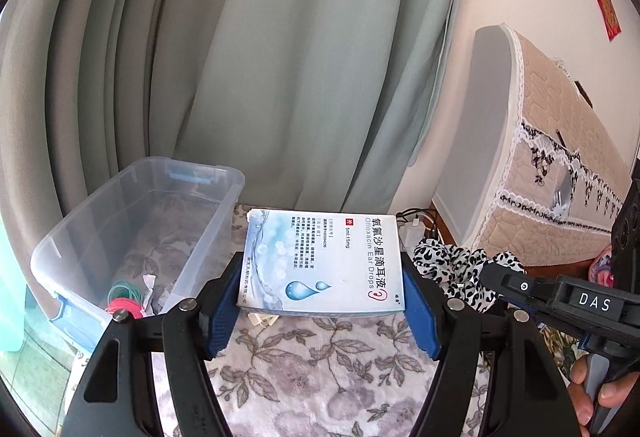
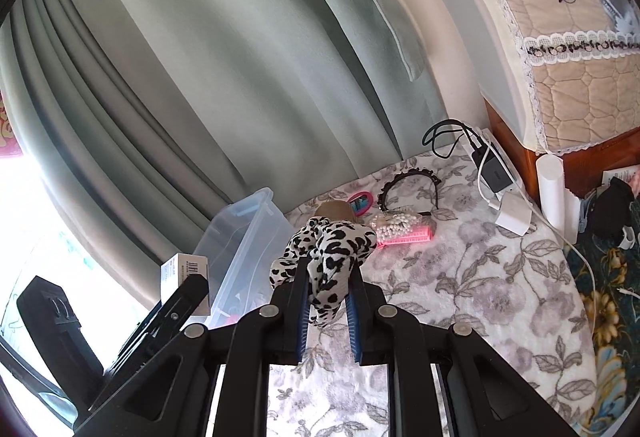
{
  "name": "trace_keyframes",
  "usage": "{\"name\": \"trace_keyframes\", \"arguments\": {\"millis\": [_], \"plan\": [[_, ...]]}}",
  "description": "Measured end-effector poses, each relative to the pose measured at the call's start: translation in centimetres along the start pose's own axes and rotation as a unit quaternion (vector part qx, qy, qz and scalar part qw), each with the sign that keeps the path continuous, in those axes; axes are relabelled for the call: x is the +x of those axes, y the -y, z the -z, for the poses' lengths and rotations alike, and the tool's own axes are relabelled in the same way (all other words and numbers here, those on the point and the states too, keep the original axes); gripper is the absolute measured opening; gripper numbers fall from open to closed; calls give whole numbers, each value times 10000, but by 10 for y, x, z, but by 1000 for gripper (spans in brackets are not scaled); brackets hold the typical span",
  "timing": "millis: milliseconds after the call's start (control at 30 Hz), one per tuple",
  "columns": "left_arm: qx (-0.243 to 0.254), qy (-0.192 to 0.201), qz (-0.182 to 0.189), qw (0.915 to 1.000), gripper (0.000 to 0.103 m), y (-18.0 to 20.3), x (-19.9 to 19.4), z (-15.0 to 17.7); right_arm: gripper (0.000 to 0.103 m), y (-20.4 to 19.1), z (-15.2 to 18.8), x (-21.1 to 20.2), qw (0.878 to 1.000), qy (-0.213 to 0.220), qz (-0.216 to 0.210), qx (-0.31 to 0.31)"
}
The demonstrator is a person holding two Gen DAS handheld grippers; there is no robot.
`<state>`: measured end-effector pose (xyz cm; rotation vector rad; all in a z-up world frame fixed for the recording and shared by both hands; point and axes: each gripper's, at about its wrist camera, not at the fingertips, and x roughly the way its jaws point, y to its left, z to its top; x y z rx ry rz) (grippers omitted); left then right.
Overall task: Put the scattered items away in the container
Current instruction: 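Carry the medicine box and scrunchie over the clear box with both grippers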
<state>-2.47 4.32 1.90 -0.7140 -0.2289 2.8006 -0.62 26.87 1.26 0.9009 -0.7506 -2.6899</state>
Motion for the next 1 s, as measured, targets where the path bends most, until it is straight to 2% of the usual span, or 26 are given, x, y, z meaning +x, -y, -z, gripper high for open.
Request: {"name": "trace_keyframes", "arguments": {"millis": [300,500,833,1000], "plan": [[-436,341,-137,9984,73,-37,-28,-10,17,-41,5,-5,9991,23,-140,-392],[-723,493,-206,9960,73,-65,-40,-12,17,-69,11,6,9974,-95,-251,-674],[-1048,643,-466,9913,73,-110,-47,-9,17,-116,17,41,9914,-411,-457,-1156],[-1226,584,-605,9889,73,-133,-41,-3,17,-134,26,68,9870,-664,-534,-1361]]}}
